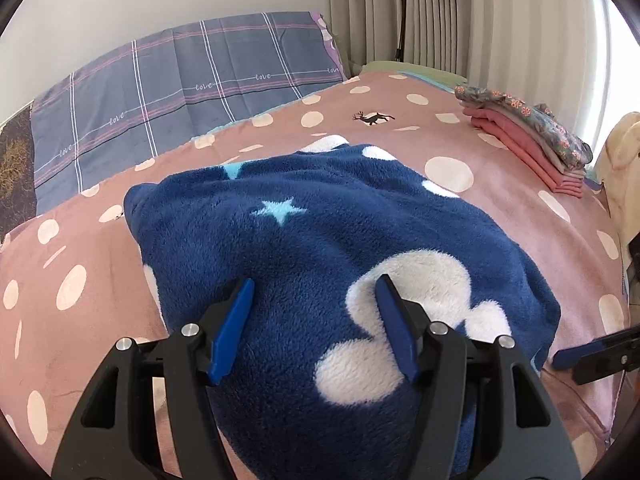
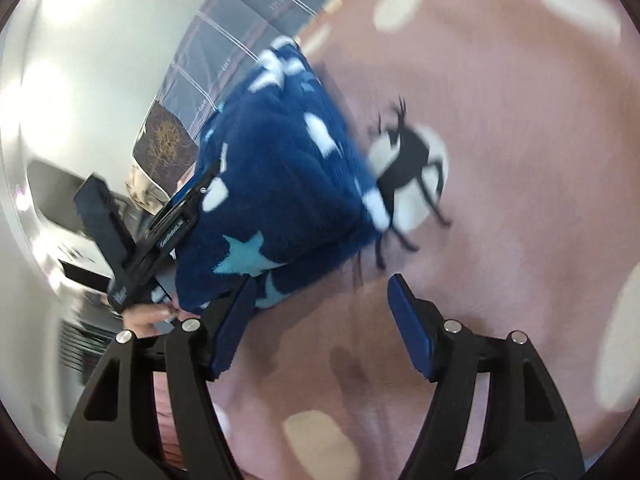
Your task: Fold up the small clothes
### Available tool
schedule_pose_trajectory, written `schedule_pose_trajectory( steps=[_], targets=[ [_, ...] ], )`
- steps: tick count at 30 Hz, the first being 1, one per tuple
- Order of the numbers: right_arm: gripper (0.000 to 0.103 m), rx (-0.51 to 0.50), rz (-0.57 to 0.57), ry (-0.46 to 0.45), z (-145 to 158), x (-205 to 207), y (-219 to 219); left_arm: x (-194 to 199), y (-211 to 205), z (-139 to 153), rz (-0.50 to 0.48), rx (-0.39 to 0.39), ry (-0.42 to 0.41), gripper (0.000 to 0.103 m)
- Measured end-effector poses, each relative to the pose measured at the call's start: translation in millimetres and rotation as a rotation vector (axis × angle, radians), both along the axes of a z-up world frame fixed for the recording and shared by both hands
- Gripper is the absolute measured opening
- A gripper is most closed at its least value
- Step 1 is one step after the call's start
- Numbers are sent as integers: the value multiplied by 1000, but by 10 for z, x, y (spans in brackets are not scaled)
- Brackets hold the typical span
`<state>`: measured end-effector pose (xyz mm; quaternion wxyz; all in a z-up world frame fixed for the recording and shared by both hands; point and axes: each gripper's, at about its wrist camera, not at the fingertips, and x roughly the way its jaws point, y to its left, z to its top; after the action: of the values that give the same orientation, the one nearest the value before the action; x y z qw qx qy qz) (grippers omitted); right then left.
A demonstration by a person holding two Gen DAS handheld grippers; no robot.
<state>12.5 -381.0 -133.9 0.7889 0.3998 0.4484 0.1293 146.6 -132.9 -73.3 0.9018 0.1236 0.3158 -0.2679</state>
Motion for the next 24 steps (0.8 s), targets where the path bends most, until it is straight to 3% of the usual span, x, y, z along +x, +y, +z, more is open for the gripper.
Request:
schedule_pose_trajectory(
  steps=[5, 9, 11, 19, 24],
  targets=[
    [76, 150, -51, 22, -138, 181, -14, -12, 6, -4, 2, -6, 0, 63],
    [83, 205, -121, 43, -169, 298, -4, -18, 17, -11, 3, -16, -4, 63],
    [87, 198, -142, 49, -139, 346, 41, -18, 24, -8, 4, -20, -4, 63],
    [88, 230, -254, 77, -146, 452, 180, -5, 37, -6, 6, -32, -2, 63],
    [83, 172, -279, 73, -109, 444, 246, 2, 66, 24, 1, -55, 6, 66]
  ],
)
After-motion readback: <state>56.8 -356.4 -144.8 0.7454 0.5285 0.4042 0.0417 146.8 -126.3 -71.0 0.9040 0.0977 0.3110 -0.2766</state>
